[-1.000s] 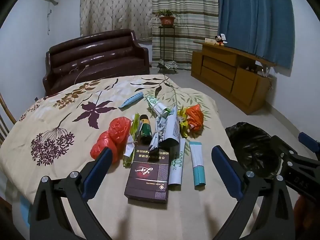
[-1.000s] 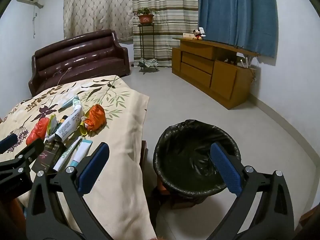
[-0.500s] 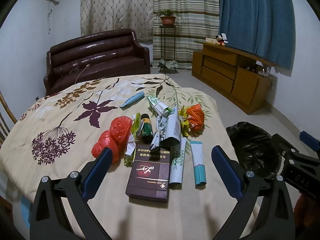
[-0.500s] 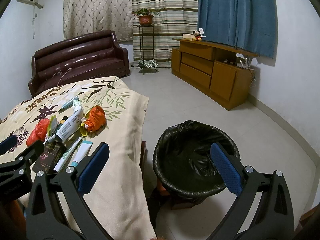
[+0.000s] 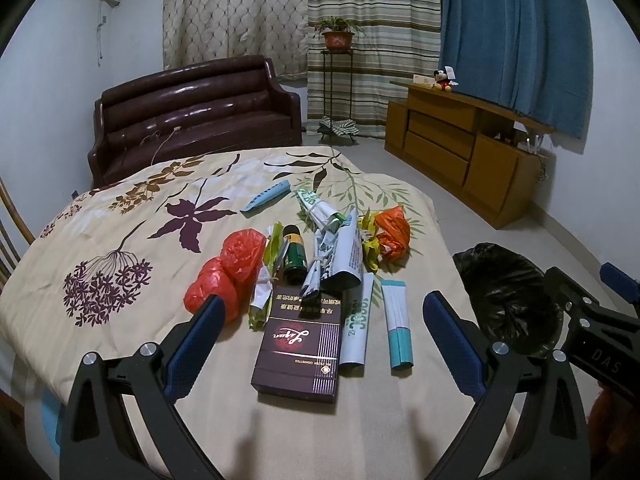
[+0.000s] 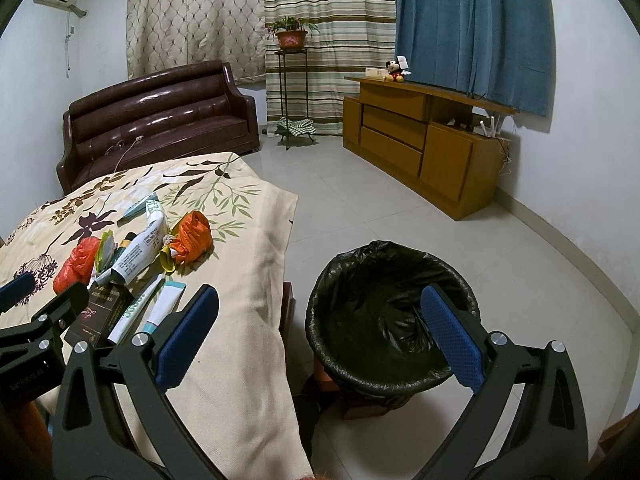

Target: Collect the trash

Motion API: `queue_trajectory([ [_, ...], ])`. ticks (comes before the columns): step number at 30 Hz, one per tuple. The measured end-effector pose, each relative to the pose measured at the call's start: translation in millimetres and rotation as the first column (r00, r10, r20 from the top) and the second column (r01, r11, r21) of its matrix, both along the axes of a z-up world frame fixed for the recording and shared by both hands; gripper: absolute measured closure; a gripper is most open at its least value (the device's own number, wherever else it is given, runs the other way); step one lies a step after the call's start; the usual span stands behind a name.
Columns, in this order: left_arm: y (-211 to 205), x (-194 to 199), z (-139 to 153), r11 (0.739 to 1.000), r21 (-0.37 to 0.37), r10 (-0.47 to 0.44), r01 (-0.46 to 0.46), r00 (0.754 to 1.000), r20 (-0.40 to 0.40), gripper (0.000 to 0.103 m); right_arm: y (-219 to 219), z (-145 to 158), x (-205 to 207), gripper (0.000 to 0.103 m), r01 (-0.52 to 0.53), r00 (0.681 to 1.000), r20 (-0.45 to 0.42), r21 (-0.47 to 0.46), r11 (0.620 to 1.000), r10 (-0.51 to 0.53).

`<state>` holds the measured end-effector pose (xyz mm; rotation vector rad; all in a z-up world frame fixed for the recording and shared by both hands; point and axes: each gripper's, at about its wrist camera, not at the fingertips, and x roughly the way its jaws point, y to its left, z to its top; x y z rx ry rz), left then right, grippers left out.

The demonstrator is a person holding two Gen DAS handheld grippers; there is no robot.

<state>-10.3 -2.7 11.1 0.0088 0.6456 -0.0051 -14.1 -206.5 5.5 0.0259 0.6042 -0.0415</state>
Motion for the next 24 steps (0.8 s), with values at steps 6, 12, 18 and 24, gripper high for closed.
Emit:
queue_trajectory([
  [6, 0.1, 0.8, -1.6, 1.000, -0.001, 0.000, 0.000, 1.000, -0.002, 0.007, 0.2, -0.1, -0.1, 0.004, 0.001, 1.000, 0.000, 0.000, 1.000, -0.001],
  [12, 2.8, 0.6, -6.2, 1.000, -0.002, 0.007, -0.007, 1.000, -0.005, 0.007, 0.7, -0.6, 0.1, 0.004, 0.000, 1.000, -0.002, 0.000, 1.000, 0.000],
  [18, 3.3, 0.7, -6.0, 1.000, -0.004, 0.006, -0.006, 1.000, -0.005, 0.007, 2.5, -3.8, -0.2, 0.004, 0.000, 1.000, -0.001, 0.002, 1.000, 0.000],
  [24, 3.2, 0.9, -5.9, 1.000, -0.004, 0.007, -0.007, 1.000, -0.006, 0.007, 1.0, 1.4, 0.3, 0.004, -0.001, 1.000, -0.002, 0.001, 1.000, 0.001],
])
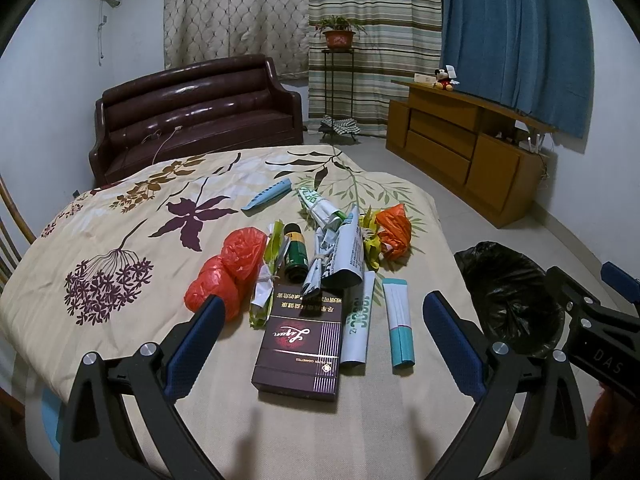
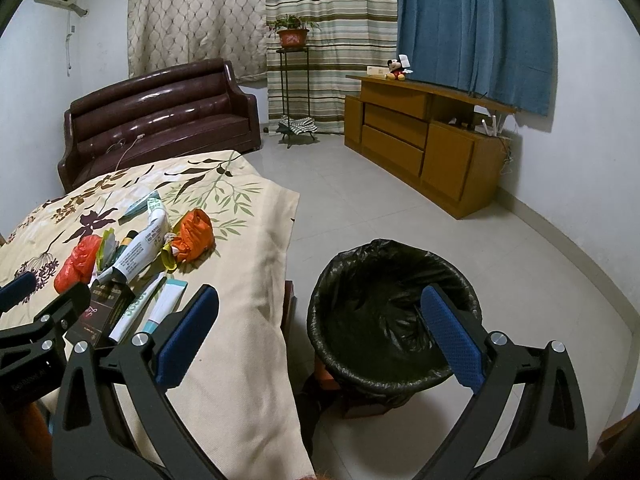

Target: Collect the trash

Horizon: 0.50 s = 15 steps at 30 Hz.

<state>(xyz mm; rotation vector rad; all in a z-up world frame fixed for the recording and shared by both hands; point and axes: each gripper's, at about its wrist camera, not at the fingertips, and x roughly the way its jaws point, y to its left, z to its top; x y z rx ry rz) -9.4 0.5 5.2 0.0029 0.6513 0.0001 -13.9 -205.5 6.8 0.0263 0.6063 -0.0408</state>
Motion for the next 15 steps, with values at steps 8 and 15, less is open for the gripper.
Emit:
queue_trajectory([
  [8, -0.3, 0.2, 0.2, 1.000, 0.001, -0.001, 0.001, 1.000, 0.001, 0.007, 0.8, -0.9, 0.1, 0.004, 0.000, 1.000, -0.002, -0.001, 1.000, 0.000],
  [15, -1.0, 0.6, 0.5, 1.000, 0.001, -0.001, 0.001, 1.000, -0.001, 0.007, -0.8, 1.6, 0.4, 0.004, -0.001, 1.000, -0.003, -0.003, 1.000, 0.001],
])
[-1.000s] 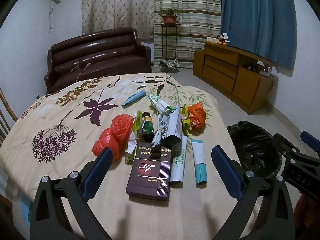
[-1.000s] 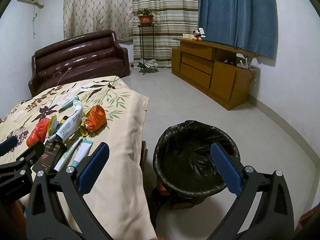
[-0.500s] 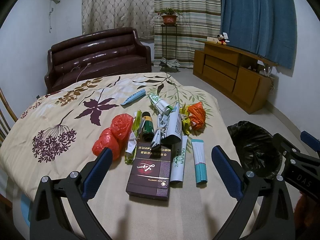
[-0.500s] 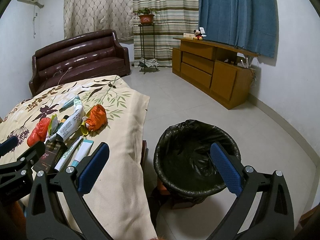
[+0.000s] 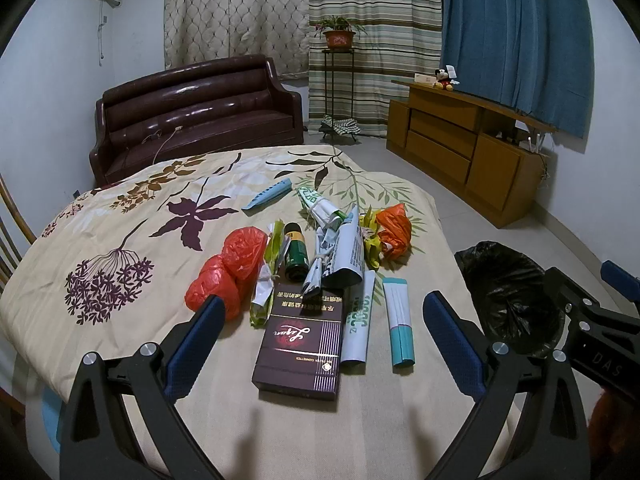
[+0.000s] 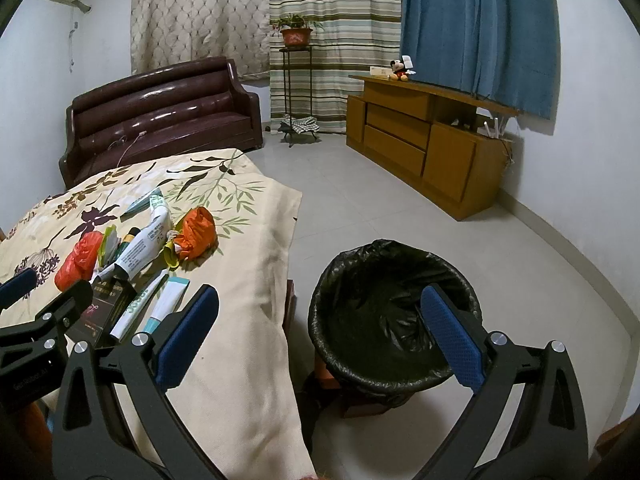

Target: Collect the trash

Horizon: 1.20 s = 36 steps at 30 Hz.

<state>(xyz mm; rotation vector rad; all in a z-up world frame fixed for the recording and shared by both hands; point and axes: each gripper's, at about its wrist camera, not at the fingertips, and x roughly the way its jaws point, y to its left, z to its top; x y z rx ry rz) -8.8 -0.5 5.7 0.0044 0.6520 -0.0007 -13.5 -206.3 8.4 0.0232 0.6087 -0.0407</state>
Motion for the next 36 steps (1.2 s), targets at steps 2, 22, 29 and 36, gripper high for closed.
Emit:
queue_trajectory([
  [2, 0, 0, 0, 1.000, 0.000, 0.000, 0.000, 1.000, 0.000, 0.007, 0, 0, 0, 0.004, 0.001, 1.000, 0.000, 0.001, 1.000, -0.001],
  [22, 22, 2, -13, 0.999, 0.007, 0.036, -0.036, 0.999, -0.039, 0.007, 17, -19, 3, 0.018, -0.017, 0.999, -0.035, -0.030, 0.999, 0.016],
  [29, 40, 4, -21, 0.998, 0.015, 0.065, -0.064, 0.996, -0.060, 0.015, 23, -26, 9, 0.024, -0.027, 0.998, -0.066, -0.049, 0.998, 0.024],
  [36, 63, 14, -29, 0.995, 0.006, 0.097, -0.096, 0.991, -0.097, 0.026, 33, -27, 14, 0.025, -0.042, 0.996, -0.078, -0.060, 0.997, 0.038],
])
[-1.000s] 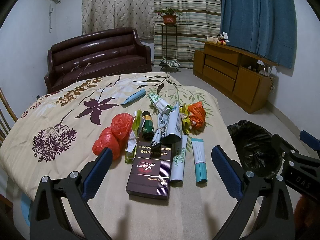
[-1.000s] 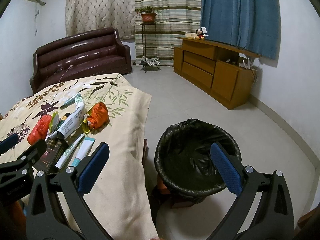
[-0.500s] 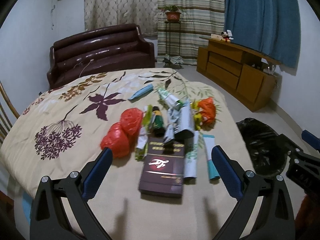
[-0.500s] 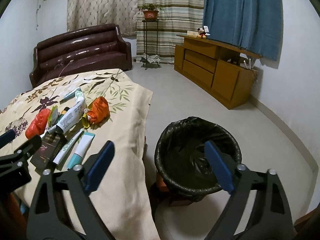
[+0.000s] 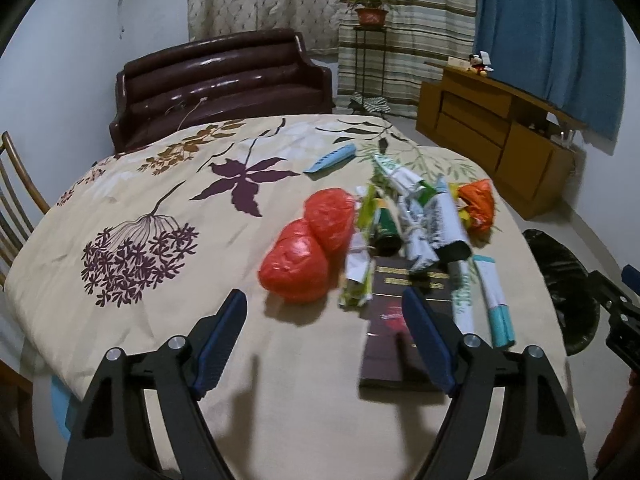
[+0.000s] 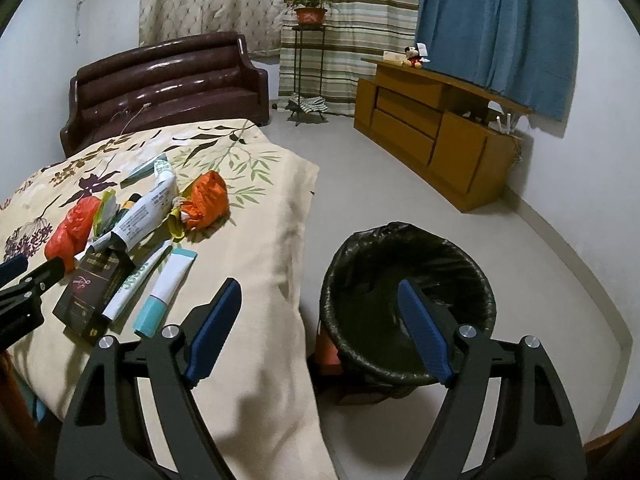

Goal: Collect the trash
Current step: 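Reach the left gripper to the red plastic bags and grasp them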

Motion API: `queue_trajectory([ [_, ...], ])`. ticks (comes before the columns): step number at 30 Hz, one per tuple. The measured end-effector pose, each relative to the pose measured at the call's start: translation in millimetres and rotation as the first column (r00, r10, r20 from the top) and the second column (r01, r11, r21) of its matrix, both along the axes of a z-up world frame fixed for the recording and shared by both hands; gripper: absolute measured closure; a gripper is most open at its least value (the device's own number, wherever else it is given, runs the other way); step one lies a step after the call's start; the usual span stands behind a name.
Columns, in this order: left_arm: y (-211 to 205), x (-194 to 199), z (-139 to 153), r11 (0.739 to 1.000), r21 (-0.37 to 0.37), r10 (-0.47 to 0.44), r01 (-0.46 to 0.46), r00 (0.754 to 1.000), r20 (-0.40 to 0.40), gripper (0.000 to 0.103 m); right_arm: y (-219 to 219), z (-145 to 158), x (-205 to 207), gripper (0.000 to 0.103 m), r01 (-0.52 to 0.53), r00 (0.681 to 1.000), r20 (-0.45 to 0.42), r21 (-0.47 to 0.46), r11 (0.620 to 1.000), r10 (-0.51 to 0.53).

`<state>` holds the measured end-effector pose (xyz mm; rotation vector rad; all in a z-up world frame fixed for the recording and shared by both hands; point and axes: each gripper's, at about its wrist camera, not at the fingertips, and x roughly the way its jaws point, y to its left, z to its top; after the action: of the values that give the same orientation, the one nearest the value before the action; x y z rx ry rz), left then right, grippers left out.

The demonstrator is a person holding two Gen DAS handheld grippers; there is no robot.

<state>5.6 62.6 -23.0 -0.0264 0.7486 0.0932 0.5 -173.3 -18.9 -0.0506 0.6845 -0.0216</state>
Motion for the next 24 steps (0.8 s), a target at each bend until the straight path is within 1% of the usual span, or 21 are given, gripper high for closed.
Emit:
queue_trajectory([
  [12, 31, 26, -1, 0.999, -0.015, 0.039, -0.039, 0.999, -0.026, 0.026, 21, 1, 18, 0.025, -0.023, 1.000, -0.009, 0.009, 1.000, 0.023],
  [16, 38, 39, -7, 0.999, -0.024, 0.034, -0.035, 0.998, -0.054, 0.026, 27, -2, 25, 0.025, -0.029, 0.999, -0.016, 0.018, 0.999, 0.029],
  [21, 42, 56, -11, 0.999, -0.042, 0.006, -0.010, 0.997, -0.081, 0.026, 33, -6, 32, 0.025, -0.036, 0.999, -0.028, 0.024, 0.999, 0.037],
  [24, 46, 61, -14, 0.997, -0.078, -0.014, 0.006, 0.995, -0.099, 0.026, 35, -6, 35, 0.025, -0.038, 0.999, -0.032, 0.027, 0.999, 0.039],
])
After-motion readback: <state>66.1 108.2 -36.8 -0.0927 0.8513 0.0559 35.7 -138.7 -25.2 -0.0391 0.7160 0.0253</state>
